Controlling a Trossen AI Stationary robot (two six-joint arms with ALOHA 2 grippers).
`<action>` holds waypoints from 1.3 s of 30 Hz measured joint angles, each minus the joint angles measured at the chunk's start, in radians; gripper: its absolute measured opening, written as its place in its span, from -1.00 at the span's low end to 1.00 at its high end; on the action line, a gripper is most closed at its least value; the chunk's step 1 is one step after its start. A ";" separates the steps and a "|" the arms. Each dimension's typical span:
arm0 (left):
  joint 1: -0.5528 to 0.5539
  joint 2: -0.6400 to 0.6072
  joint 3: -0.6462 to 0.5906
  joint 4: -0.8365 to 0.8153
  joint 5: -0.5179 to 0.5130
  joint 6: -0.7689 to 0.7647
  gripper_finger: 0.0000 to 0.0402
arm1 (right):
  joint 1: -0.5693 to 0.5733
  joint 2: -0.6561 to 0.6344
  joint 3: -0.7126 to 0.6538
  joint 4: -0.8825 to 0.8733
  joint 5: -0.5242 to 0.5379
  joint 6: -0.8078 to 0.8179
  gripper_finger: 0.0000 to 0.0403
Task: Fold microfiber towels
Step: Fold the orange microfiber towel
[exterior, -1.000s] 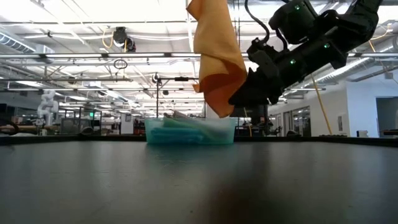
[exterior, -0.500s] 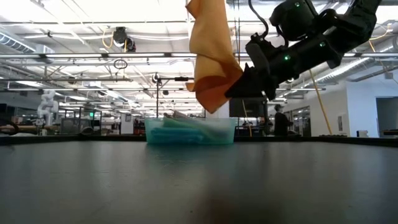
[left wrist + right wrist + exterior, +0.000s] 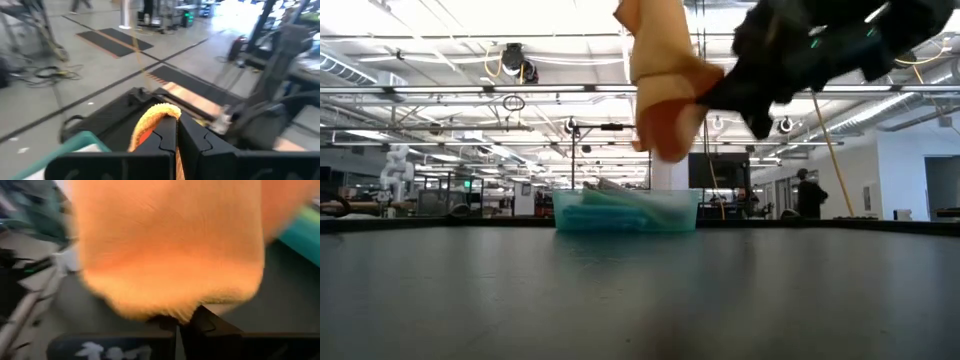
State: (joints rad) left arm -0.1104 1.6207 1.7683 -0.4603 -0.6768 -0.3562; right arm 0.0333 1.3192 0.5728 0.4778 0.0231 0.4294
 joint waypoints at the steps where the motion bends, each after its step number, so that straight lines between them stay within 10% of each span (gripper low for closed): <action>1: 0.001 0.000 0.000 -0.009 -0.019 0.008 -0.97 | 0.013 -0.041 0.000 -0.028 -0.002 0.001 -1.00; 19: 0.045 0.000 0.000 -0.293 -0.402 0.083 -0.97 | 0.132 -0.640 0.000 -0.322 0.001 0.004 -1.00; 39: 0.005 0.000 0.000 -0.384 -0.140 -0.030 -0.97 | 0.134 -0.726 0.000 -0.326 0.001 -0.004 -1.00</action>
State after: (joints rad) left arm -0.1057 1.6207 1.7683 -0.8447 -0.8167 -0.3861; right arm 0.1677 0.5934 0.5728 0.1520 0.0242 0.4259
